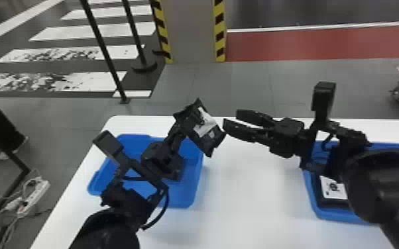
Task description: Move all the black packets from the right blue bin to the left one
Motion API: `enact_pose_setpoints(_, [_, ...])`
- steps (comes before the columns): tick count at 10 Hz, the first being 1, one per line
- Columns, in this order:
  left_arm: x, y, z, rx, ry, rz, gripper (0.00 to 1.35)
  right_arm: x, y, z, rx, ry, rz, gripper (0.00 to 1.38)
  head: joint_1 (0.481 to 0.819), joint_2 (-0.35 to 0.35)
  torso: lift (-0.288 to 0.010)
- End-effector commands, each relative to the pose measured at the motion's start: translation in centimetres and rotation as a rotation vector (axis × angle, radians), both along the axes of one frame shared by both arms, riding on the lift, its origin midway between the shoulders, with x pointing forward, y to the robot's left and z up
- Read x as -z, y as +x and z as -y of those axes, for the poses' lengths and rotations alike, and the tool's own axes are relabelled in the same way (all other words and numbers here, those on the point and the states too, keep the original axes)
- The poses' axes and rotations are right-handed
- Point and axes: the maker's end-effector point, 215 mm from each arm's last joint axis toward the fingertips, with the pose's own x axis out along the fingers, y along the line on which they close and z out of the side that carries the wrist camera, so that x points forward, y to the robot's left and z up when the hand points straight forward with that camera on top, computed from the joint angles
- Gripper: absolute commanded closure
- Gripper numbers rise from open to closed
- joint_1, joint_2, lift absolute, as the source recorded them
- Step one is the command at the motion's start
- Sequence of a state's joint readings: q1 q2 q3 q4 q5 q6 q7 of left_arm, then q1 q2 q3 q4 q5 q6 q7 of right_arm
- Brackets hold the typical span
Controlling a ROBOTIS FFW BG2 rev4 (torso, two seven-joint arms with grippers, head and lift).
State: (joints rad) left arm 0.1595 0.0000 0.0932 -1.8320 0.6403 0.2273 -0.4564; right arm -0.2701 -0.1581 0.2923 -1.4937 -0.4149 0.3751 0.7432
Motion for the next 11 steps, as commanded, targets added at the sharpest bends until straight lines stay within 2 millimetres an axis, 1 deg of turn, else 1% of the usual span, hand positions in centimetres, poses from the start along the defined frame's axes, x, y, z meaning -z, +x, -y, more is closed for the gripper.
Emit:
enact_pose_setpoints(1, [-1.0, 0.1, -3.1, -0.117, 0.049, 0.057, 1.22, 0.0, -0.2, 2.6, 0.058, 0.002, 0.032, 0.15, 0.678, 0.182, -0.11])
enact_pose_setpoints(2, [-1.0, -0.1, -6.4, -0.235, 0.137, 0.08, 1.22, 0.7, -0.2, 4.3, 0.095, 0.006, 0.018, 0.18, 0.674, 0.189, -0.11])
enact_pose_setpoints(3, [-0.6, -0.4, -8.9, -0.332, 0.251, 0.085, 1.22, 0.9, -0.2, 5.4, 0.123, 0.009, 0.01, 0.18, 0.673, 0.2, -0.11])
enact_pose_setpoints(4, [0.2, -0.7, -10.6, -0.393, 0.375, 0.076, 1.22, 0.8, -0.3, 6.0, 0.141, 0.007, 0.011, 0.18, 0.674, 0.207, -0.11])
enact_pose_setpoints(5, [1.9, -0.7, -11.6, -0.408, 0.46, 0.033, 1.22, 1.2, -0.6, 6.1, 0.147, -0.002, -0.011, 0.18, 0.678, 0.224, -0.11])
enact_pose_setpoints(7, [3.3, -0.9, -14.2, -0.462, 0.62, -0.001, 1.22, 1.0, -0.9, 6.0, 0.146, 0.0, -0.009, 0.18, 0.695, 0.248, -0.11])
enact_pose_setpoints(8, [4.1, -1.3, -14.9, -0.473, 0.642, -0.02, 1.22, 0.9, -0.9, 6.0, 0.145, 0.001, -0.007, 0.18, 0.695, 0.256, -0.11])
enact_pose_setpoints(9, [4.0, -1.7, -15.1, -0.489, 0.629, -0.014, 0.97, 0.6, -0.8, 6.1, 0.146, -0.001, 0.001, 0.18, 0.695, 0.27, -0.11])
enact_pose_setpoints(10, [4.0, -2.0, -14.8, -0.487, 0.622, -0.011, 0.5, 0.1, -0.8, 7.1, 0.179, -0.036, 0.033, 0.18, 0.695, 0.278, -0.11])
enact_pose_setpoints(11, [2.1, -2.0, -13.7, -0.487, 0.611, 0.054, 0.15, -0.7, -1.0, 9.3, 0.259, -0.112, 0.076, 0.18, 0.695, 0.274, -0.11])
